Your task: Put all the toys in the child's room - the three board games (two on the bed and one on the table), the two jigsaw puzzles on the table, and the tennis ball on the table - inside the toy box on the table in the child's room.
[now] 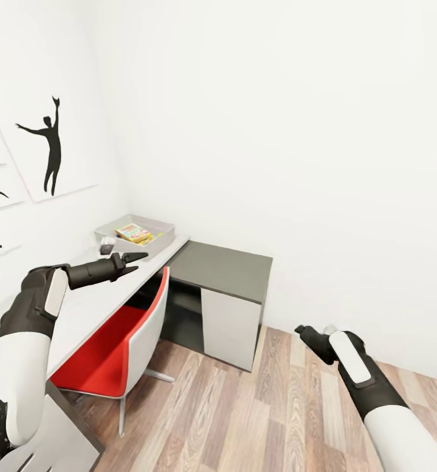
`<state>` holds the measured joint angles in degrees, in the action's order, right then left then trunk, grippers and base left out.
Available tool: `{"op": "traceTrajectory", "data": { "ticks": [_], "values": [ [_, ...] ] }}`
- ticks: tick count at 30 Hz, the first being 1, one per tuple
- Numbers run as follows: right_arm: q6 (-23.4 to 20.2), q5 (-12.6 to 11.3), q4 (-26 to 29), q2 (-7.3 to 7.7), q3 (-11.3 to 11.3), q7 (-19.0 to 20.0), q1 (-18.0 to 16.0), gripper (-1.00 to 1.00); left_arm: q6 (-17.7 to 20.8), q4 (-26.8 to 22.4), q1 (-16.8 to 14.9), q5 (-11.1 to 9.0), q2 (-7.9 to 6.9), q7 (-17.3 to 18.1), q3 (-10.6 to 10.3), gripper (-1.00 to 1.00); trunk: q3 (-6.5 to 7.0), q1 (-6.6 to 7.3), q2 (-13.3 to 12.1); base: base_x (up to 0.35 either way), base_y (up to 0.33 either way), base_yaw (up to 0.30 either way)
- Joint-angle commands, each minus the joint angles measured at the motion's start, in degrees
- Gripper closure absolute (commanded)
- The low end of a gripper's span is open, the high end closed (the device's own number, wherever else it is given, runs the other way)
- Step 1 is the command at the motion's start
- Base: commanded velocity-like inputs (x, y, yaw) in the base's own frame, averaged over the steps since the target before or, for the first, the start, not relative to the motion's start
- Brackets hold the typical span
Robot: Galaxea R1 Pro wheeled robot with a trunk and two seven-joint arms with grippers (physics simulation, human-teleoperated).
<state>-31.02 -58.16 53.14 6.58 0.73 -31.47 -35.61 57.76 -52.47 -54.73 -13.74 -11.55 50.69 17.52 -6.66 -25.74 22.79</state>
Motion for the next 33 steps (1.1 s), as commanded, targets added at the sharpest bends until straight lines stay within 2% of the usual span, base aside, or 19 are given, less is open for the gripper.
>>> {"op": "traceTrajectory", "data": {
  "ticks": [1, 4, 6, 9, 13, 17, 20, 22, 26, 29, 33],
  "values": [
    [0.98, 0.48, -1.80, -0.06, -0.11, -0.42, 0.04, -1.00, 0.12, 0.00, 0.04, 0.21, -0.01, 0.30, 0.04, -1.00, -0.08, -0.04, 0.13, 0.000, 0.000, -0.112],
    [6.48, 4.93, -10.80, -0.36, -1.05, -0.38, 0.32, -1.00, -0.36, 0.00, 0.45, 0.21, 0.02, 0.35, -0.10, -1.00, -0.02, -0.04, 0.13, 0.000, 0.000, -0.055],
    [10.43, 7.39, -17.18, -1.26, -2.24, -0.41, 0.40, -1.00, -0.62, 0.00, 0.93, 0.21, 0.03, 0.36, -0.16, -1.00, 0.00, -0.04, 0.13, 0.000, 0.000, -0.019],
    [16.16, 9.01, -24.56, -4.13, -4.25, -0.37, 0.45, -1.00, -0.81, 0.00, 1.87, 0.21, 0.03, 0.37, -0.20, -1.00, 0.00, -0.04, 0.13, 0.000, 0.000, -0.007],
    [23.43, 9.38, -30.30, -6.66, -7.02, -0.41, 1.51, -1.00, -1.63, 0.00, 3.21, 0.21, 0.02, 0.44, -0.15, -1.00, 0.01, -0.04, 0.13, 0.000, 0.000, -0.002],
    [30.20, 9.50, -34.16, -7.93, -8.79, -0.39, 5.94, -1.00, -2.75, 0.00, 4.71, 0.21, 0.02, 0.45, -0.19, -1.00, 0.01, -0.04, 0.13, 0.000, 0.000, 0.000],
    [35.01, 9.46, -35.31, -8.19, -9.19, 0.22, 9.21, -1.00, -3.91, -0.04, 5.71, 0.21, 0.23, 0.51, -0.20, -1.00, 0.01, -0.04, 0.13, 0.000, 0.000, 0.000],
    [36.58, 9.44, -35.60, -8.26, -9.31, 0.97, 10.63, -1.00, -4.46, -0.06, 6.33, 0.16, 0.31, 0.53, -0.21, -1.00, 0.01, -0.04, 0.13, 0.000, 0.000, 0.000],
    [38.20, 9.23, -36.05, -8.33, -9.31, 2.61, 13.75, -1.00, -5.09, -0.15, 8.12, 0.17, 0.37, 0.54, -0.23, -1.00, 0.01, -0.04, 0.13, 0.000, 0.000, 0.000],
    [38.43, 8.77, -36.31, -8.15, -9.12, 2.90, 14.52, -1.00, -5.83, -0.56, 8.67, 0.16, 0.38, 0.89, -0.28, -1.00, 0.01, -0.04, 0.13, 0.000, 0.000, 0.000],
    [38.49, 8.68, -36.41, -8.19, -9.07, 3.25, 14.86, -1.00, -6.30, -1.55, 8.91, 0.16, 0.38, 3.93, -0.29, -1.00, 0.01, -0.04, 0.13, 0.000, 0.000, -0.071]
  ]
}}
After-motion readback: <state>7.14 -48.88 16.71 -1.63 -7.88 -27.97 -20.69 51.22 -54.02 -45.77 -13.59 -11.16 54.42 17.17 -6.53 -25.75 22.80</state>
